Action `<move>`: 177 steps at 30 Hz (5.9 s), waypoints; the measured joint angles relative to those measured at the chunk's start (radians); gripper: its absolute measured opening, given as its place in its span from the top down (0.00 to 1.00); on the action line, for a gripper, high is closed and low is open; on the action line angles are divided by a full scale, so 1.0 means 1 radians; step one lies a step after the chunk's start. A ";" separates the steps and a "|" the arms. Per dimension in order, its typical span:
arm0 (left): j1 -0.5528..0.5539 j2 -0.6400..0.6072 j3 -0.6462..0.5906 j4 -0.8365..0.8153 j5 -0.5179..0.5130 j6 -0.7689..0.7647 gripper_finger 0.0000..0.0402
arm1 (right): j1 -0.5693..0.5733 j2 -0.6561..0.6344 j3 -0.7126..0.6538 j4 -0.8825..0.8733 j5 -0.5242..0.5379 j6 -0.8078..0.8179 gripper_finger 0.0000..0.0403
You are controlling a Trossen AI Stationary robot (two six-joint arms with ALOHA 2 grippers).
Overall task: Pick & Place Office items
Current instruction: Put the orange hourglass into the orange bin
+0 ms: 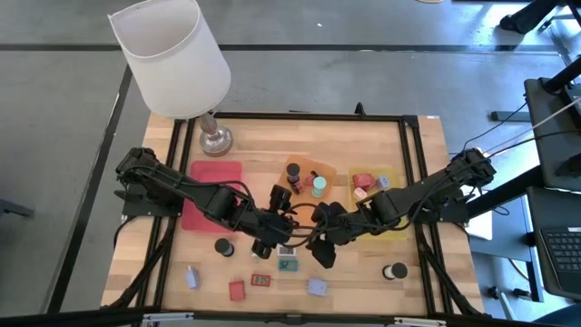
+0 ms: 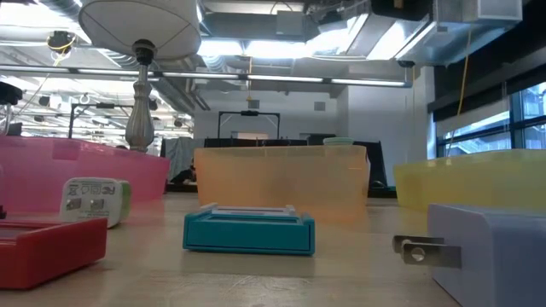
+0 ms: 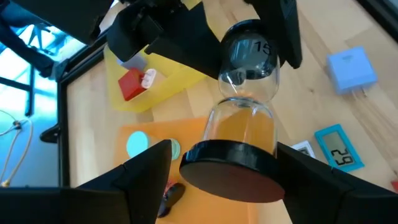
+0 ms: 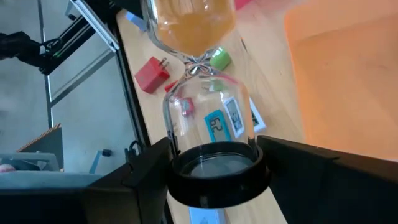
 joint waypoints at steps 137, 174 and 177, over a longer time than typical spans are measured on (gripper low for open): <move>0.360 0.320 0.030 -0.426 0.560 -1.075 0.48 | -0.220 -0.506 0.000 -0.660 0.112 -0.416 0.12; 0.362 0.320 0.030 -0.410 0.489 -1.151 0.46 | -0.220 -0.506 0.000 -0.655 0.112 -0.416 0.12; 0.362 0.320 0.030 -0.410 0.479 -1.151 0.46 | -0.220 -0.506 0.000 -0.655 0.112 -0.416 0.12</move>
